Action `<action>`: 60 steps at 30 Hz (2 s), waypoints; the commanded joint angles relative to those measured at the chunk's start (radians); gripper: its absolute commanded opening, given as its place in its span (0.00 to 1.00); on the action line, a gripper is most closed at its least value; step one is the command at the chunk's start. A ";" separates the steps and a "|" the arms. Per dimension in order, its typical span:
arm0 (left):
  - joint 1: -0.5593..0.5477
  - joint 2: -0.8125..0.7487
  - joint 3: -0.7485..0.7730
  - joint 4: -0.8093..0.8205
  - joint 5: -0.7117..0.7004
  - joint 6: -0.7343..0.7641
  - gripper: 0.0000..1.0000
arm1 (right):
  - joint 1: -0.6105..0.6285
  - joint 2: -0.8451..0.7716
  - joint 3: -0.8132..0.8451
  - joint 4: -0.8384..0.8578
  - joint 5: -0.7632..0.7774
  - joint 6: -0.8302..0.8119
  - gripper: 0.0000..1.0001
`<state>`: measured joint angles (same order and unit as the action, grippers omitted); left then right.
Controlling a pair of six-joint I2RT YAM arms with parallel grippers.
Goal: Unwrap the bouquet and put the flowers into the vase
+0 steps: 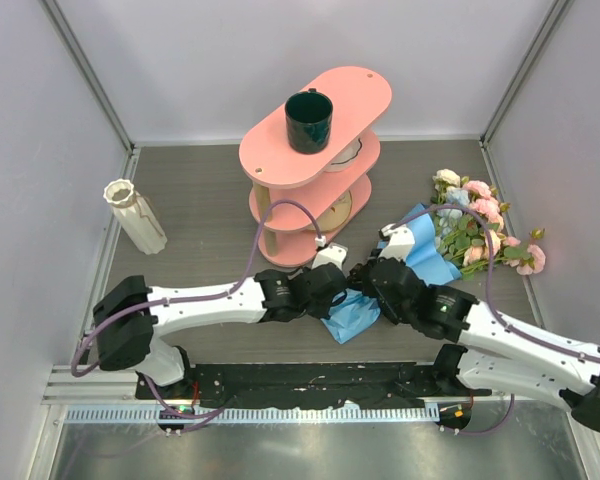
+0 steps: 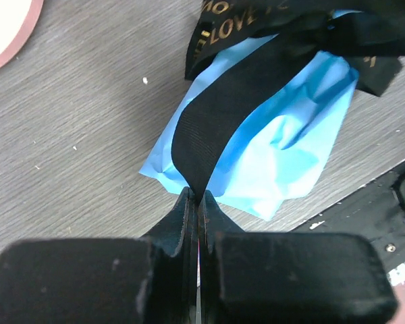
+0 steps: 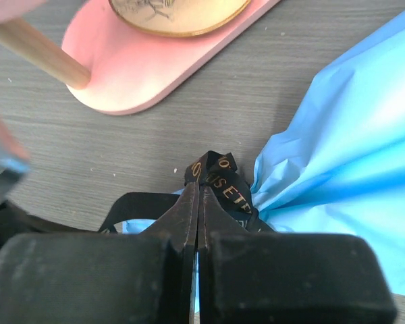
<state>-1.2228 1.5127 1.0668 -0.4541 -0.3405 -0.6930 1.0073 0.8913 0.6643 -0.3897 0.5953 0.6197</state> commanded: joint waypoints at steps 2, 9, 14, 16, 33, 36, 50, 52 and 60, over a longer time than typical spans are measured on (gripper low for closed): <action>0.000 0.055 0.065 -0.053 -0.017 -0.040 0.00 | -0.003 -0.153 0.029 -0.014 0.083 0.026 0.01; 0.000 0.138 0.078 -0.074 0.000 -0.057 0.00 | -0.004 -0.245 0.110 0.043 0.074 -0.011 0.01; 0.000 0.182 0.055 -0.057 0.052 -0.088 0.00 | -0.004 -0.224 0.233 0.048 0.119 -0.092 0.01; 0.000 0.207 0.061 -0.058 0.066 -0.091 0.00 | -0.004 -0.201 0.306 0.046 0.132 -0.123 0.01; 0.000 0.185 0.039 -0.035 0.086 -0.100 0.00 | -0.003 -0.166 0.601 0.130 0.163 -0.328 0.01; 0.000 0.187 0.042 -0.035 0.095 -0.097 0.00 | -0.003 -0.173 0.603 0.138 0.169 -0.341 0.01; -0.001 -0.171 0.004 0.066 -0.130 0.073 0.00 | -0.003 -0.310 0.302 0.015 0.350 -0.227 0.01; -0.001 -0.242 -0.025 0.129 -0.169 0.139 0.00 | -0.003 -0.313 0.299 0.002 0.377 -0.229 0.01; 0.000 -0.537 -0.131 0.337 -0.275 0.368 0.00 | -0.003 -0.341 0.320 -0.034 0.440 -0.261 0.01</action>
<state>-1.2228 1.0512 0.9760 -0.2710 -0.5060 -0.4774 1.0058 0.5762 0.9573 -0.4297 0.9680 0.3668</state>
